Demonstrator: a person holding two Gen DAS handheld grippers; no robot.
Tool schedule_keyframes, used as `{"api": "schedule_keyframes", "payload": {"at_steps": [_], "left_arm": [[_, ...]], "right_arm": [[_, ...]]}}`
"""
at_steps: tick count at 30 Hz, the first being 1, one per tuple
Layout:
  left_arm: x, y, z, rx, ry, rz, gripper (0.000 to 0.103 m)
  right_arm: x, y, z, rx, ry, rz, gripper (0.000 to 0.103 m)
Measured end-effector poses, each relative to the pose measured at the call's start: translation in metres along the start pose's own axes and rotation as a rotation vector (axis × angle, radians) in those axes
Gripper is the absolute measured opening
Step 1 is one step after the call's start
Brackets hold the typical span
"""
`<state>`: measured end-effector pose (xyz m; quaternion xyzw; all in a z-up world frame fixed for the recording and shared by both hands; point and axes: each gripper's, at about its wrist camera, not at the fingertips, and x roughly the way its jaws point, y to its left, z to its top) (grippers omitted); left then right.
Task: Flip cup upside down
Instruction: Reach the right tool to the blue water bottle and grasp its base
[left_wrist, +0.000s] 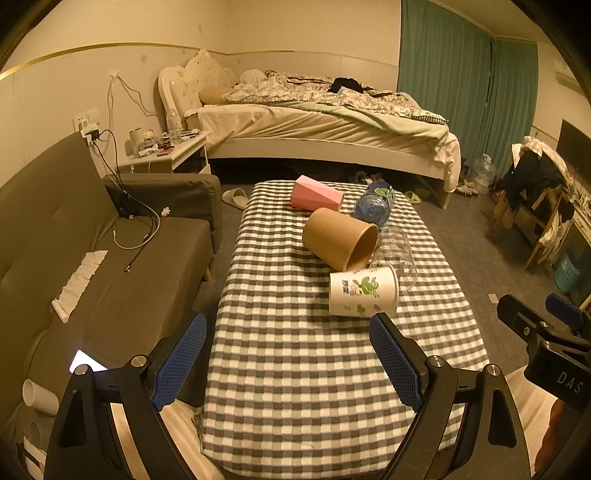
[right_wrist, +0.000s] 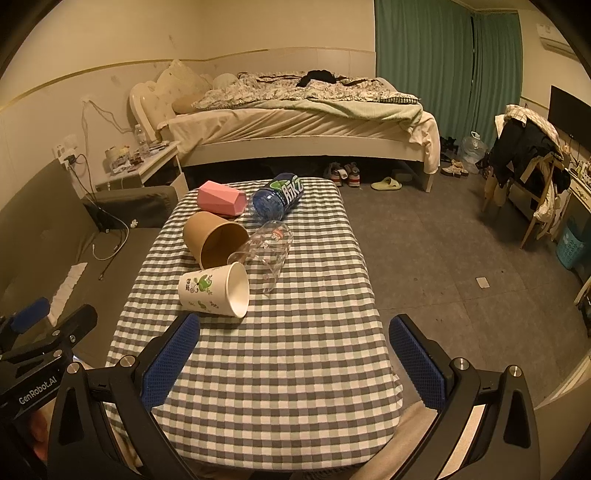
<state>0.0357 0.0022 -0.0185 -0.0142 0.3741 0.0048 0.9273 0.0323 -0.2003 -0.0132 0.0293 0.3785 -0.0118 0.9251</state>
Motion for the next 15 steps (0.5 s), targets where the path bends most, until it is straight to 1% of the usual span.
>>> {"api": "schedule_keyframes", "payload": {"at_steps": [5,9,12,15], "left_arm": [[0.017,0.009,0.019,-0.011,0.007,0.006,0.093],[0.04,0.021,0.037,-0.026,0.017,0.019,0.093],[0.06,0.028,0.05,-0.026,0.024,0.032,0.093],[0.087,0.037,0.06,-0.026,0.036,0.056,0.093]], "right_arm": [[0.017,0.006,0.026,0.007,0.019,-0.013,0.103],[0.037,0.014,0.053,0.011,0.027,-0.018,0.103],[0.063,0.02,0.078,0.012,0.042,-0.021,0.103],[0.098,0.023,0.103,0.038,0.072,-0.016,0.103]]}}
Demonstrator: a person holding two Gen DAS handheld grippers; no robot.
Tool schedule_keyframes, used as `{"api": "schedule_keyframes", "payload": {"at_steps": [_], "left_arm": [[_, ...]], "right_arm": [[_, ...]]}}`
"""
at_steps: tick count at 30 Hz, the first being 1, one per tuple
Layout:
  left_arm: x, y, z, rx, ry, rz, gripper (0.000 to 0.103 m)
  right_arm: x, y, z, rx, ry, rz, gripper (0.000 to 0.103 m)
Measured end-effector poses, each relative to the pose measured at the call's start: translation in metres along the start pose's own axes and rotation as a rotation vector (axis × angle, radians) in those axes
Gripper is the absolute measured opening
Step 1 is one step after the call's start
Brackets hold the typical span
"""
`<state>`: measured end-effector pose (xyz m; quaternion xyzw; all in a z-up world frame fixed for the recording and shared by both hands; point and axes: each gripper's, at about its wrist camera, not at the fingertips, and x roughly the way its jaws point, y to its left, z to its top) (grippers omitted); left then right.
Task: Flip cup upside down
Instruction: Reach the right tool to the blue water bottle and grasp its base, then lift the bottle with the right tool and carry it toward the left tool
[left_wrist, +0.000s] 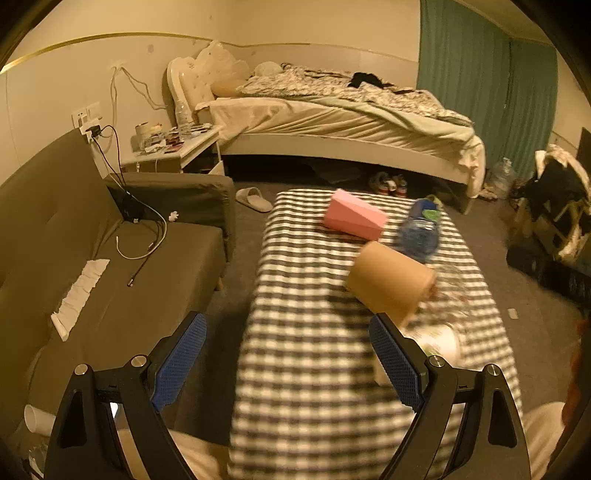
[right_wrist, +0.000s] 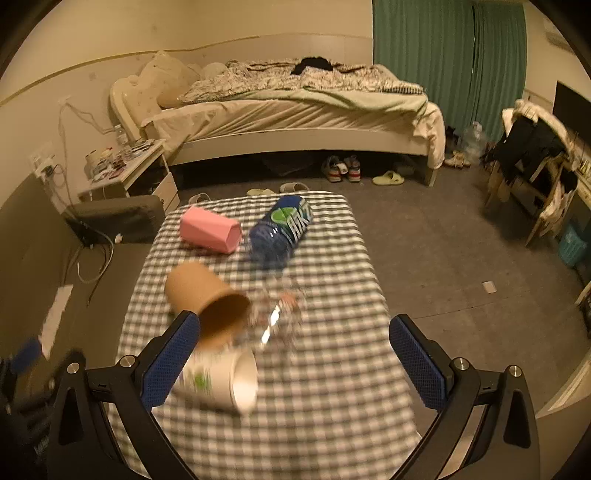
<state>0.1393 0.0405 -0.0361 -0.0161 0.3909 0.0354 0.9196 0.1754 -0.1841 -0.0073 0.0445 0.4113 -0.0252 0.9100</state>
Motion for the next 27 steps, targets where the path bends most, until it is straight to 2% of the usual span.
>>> {"api": "schedule_keyframes", "payload": {"at_steps": [7,15,21,24,25,27], "left_arm": [[0.057,0.007,0.016,-0.009,0.043,0.01,0.093],[0.11,0.01,0.028,-0.008,0.087,0.017,0.093],[0.131,0.011,0.035,-0.019,0.109,0.016,0.093],[0.135,0.011,0.036,-0.024,0.121,0.015,0.093],[0.134,0.011,0.036,-0.023,0.124,0.015,0.093],[0.133,0.011,0.036,-0.02,0.128,0.018,0.093]], "right_arm": [[0.092,0.002,0.059,0.09,0.099,-0.004,0.103],[0.187,0.01,0.087,0.141,0.224,-0.013,0.102],[0.229,0.012,0.088,0.142,0.309,0.0,0.094],[0.241,0.014,0.084,0.133,0.349,0.009,0.082],[0.245,0.015,0.082,0.129,0.362,0.013,0.075],[0.247,0.012,0.08,0.127,0.366,0.024,0.072]]}}
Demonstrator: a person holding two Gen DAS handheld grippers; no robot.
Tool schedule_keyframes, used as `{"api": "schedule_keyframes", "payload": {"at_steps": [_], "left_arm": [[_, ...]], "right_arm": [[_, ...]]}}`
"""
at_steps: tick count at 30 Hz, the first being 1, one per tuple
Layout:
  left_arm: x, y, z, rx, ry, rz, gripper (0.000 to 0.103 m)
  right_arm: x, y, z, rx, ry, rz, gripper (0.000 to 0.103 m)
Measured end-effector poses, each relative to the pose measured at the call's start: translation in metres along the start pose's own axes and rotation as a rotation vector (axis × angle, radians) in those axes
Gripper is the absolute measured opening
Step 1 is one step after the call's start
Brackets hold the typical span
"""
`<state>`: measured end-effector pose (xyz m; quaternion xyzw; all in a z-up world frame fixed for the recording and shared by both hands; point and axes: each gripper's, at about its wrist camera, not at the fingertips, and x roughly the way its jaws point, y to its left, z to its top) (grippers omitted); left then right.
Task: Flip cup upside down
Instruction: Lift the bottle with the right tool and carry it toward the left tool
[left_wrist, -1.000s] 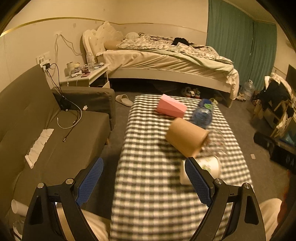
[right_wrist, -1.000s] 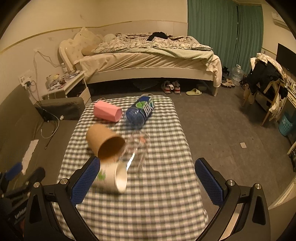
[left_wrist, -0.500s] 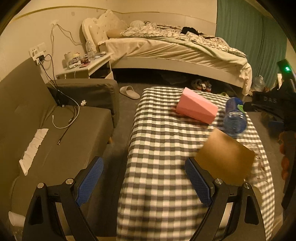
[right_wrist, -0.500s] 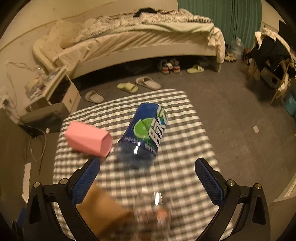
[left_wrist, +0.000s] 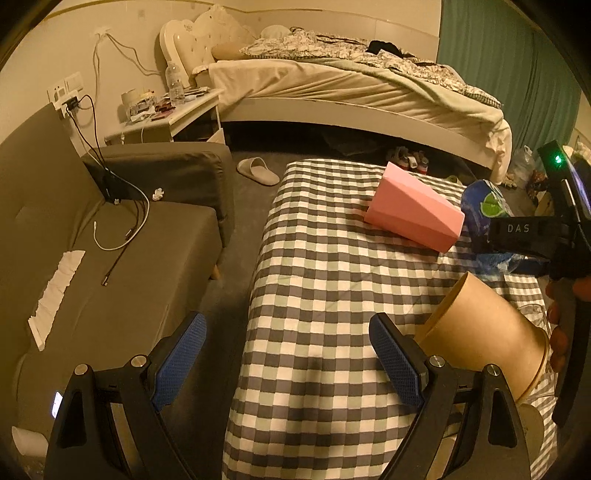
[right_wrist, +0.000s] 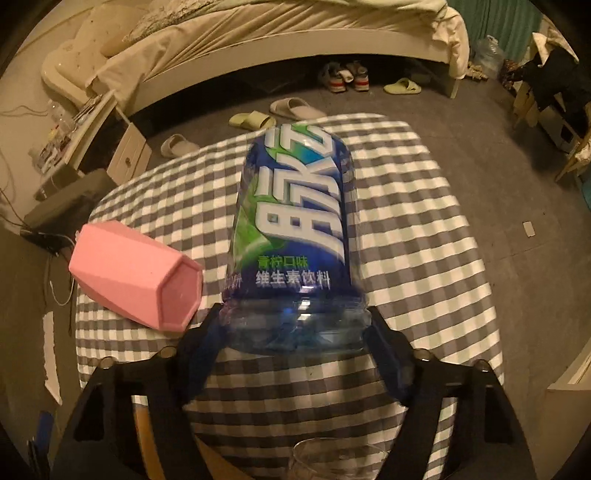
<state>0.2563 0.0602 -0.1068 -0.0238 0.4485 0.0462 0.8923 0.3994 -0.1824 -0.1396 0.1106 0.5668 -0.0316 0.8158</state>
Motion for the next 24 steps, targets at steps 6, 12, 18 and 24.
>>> {"api": "schedule_keyframes", "payload": {"at_steps": [6,12,18,24], "left_arm": [[-0.02,-0.003,-0.001,0.001,-0.006,0.007,0.093],[-0.067,-0.012,-0.002,0.01,-0.06,0.003,0.093],[-0.129,-0.013,-0.019,0.003,-0.134,-0.009,0.093],[-0.174,-0.012,-0.057,0.008,-0.154,-0.007,0.093]], "right_arm": [[-0.036,-0.001,-0.009,-0.068,-0.098,-0.011,0.072],[-0.114,-0.01,-0.036,-0.128,-0.22,0.005,0.072],[-0.194,-0.026,-0.093,-0.133,-0.289,0.063,0.072],[-0.24,-0.031,-0.192,-0.176,-0.308,0.117,0.072]]}}
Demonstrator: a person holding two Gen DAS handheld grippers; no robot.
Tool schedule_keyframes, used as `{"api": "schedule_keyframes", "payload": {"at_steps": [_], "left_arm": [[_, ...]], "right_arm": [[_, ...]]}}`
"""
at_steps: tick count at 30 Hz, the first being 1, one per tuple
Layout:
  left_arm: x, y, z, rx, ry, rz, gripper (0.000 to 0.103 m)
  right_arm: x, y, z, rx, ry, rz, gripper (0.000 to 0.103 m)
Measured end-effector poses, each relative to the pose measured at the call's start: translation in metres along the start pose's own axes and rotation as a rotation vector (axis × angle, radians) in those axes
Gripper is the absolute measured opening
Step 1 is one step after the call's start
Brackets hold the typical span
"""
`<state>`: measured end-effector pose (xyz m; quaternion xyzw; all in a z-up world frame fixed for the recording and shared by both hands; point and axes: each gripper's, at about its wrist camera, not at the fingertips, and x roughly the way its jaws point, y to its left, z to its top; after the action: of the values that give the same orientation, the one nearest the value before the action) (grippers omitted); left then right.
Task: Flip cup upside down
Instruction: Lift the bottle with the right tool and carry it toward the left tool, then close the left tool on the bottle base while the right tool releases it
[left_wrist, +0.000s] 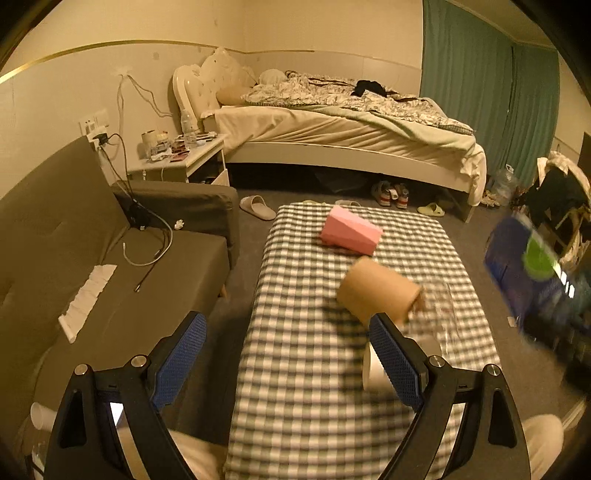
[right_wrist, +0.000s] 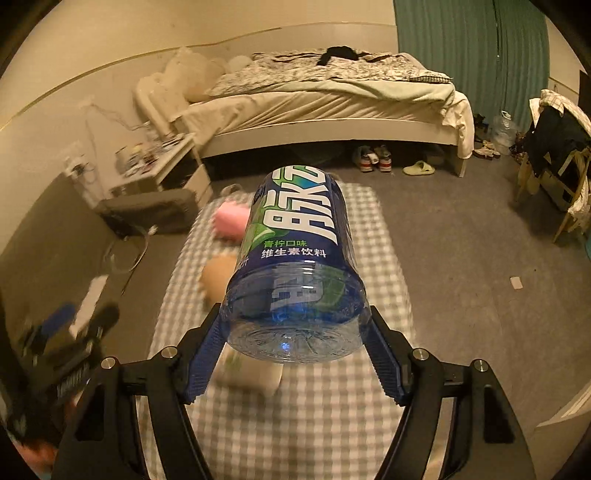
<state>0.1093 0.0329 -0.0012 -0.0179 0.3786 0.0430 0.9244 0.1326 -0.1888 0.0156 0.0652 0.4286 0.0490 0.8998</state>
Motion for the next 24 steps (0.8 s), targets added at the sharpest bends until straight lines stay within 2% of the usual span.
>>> {"api": "schedule_keyframes", "payload": {"at_steps": [3,5,11,18,22,23,24], "left_arm": [[-0.013,0.003,-0.021,0.005,0.015,0.013,0.093],[-0.018,0.007,-0.036,0.011,0.022,0.024,0.093],[-0.024,0.011,-0.067,0.028,0.054,0.036,0.093],[-0.018,0.008,-0.079,0.01,0.062,0.041,0.093],[-0.016,0.006,-0.08,0.015,0.063,0.046,0.093],[-0.015,0.006,-0.081,0.017,0.066,0.048,0.093],[-0.014,0.005,-0.082,0.018,0.069,0.049,0.093]], "right_arm": [[-0.012,0.011,-0.045,-0.038,0.006,0.002,0.072],[-0.011,0.015,-0.078,-0.037,0.043,0.035,0.072],[0.022,0.021,-0.138,-0.054,0.103,0.027,0.072],[0.059,0.026,-0.153,-0.107,0.168,0.002,0.072],[0.07,0.021,-0.163,-0.09,0.217,0.023,0.073],[0.07,0.022,-0.164,-0.087,0.23,0.028,0.076],[0.069,0.019,-0.165,-0.079,0.24,0.029,0.087]]}}
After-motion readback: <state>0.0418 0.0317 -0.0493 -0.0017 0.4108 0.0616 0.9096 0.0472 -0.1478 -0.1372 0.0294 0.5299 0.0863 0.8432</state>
